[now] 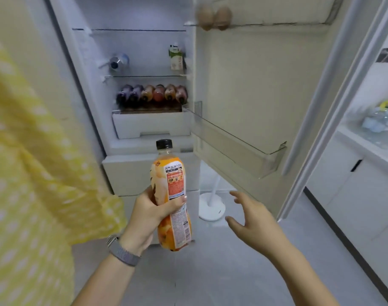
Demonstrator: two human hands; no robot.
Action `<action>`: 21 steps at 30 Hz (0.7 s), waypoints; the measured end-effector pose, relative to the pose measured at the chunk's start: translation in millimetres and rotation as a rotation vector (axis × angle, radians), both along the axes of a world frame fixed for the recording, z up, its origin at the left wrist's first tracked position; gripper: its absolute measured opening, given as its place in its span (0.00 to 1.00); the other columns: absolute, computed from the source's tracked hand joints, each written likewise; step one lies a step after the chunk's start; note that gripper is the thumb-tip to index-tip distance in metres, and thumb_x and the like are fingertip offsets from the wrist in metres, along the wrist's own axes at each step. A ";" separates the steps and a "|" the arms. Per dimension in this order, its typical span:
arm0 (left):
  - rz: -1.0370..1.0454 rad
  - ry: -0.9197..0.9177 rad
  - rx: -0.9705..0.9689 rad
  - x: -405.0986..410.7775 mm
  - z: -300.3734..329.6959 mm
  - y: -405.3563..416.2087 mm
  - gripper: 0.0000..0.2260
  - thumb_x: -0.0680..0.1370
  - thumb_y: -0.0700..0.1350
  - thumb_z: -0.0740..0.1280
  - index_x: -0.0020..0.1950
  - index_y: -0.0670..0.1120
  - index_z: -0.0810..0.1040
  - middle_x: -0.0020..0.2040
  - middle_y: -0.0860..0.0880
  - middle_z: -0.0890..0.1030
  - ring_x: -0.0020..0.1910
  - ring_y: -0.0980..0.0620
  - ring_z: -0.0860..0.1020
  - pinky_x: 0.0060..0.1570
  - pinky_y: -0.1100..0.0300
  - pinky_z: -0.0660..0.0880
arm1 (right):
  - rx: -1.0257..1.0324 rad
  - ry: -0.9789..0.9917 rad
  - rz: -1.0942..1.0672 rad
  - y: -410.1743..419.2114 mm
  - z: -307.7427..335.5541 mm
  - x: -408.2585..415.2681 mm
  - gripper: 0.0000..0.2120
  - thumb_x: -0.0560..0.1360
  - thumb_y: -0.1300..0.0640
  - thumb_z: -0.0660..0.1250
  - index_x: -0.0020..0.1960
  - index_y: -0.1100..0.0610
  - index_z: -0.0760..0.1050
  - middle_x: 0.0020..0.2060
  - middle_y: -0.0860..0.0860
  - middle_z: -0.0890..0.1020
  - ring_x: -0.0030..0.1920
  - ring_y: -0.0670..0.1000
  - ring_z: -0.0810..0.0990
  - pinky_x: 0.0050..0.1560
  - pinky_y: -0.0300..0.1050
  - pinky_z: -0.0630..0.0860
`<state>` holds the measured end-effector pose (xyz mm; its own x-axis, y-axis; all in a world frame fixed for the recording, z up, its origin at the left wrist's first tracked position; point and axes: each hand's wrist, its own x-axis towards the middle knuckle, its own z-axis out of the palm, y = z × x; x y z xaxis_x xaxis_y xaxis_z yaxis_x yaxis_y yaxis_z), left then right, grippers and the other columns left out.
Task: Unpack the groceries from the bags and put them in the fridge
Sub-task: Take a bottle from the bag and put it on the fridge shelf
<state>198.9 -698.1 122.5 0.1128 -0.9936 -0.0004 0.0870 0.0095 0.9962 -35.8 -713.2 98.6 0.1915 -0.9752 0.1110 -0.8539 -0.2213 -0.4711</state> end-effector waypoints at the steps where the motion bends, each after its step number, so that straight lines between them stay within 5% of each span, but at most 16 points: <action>1: 0.041 -0.001 -0.008 13.1 2.0 -4.0 0.29 0.53 0.53 0.77 0.52 0.47 0.79 0.45 0.49 0.86 0.45 0.49 0.84 0.40 0.59 0.81 | -0.003 -0.015 0.040 -12.3 2.8 13.3 0.31 0.76 0.46 0.64 0.75 0.47 0.56 0.68 0.47 0.72 0.68 0.49 0.69 0.62 0.44 0.70; 14: 0.206 0.038 0.013 137.8 -13.8 -122.2 0.31 0.53 0.52 0.78 0.54 0.43 0.79 0.45 0.44 0.85 0.46 0.44 0.84 0.46 0.51 0.80 | -0.046 -0.041 0.303 -184.8 8.6 181.3 0.28 0.78 0.47 0.62 0.75 0.47 0.57 0.67 0.47 0.73 0.67 0.49 0.69 0.59 0.42 0.70; 21: 0.177 -0.025 0.012 173.1 -9.1 -219.4 0.29 0.53 0.52 0.78 0.52 0.45 0.80 0.45 0.47 0.86 0.44 0.48 0.84 0.39 0.60 0.79 | -0.013 -0.109 0.302 -276.9 8.9 220.1 0.27 0.77 0.47 0.63 0.74 0.45 0.59 0.66 0.44 0.73 0.65 0.46 0.72 0.60 0.40 0.71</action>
<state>372.1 -917.5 113.4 0.2863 -0.9581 -0.0070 0.0601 0.0107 0.9981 184.4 -990.1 107.4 0.4588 -0.8743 0.1585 -0.6933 -0.4638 -0.5515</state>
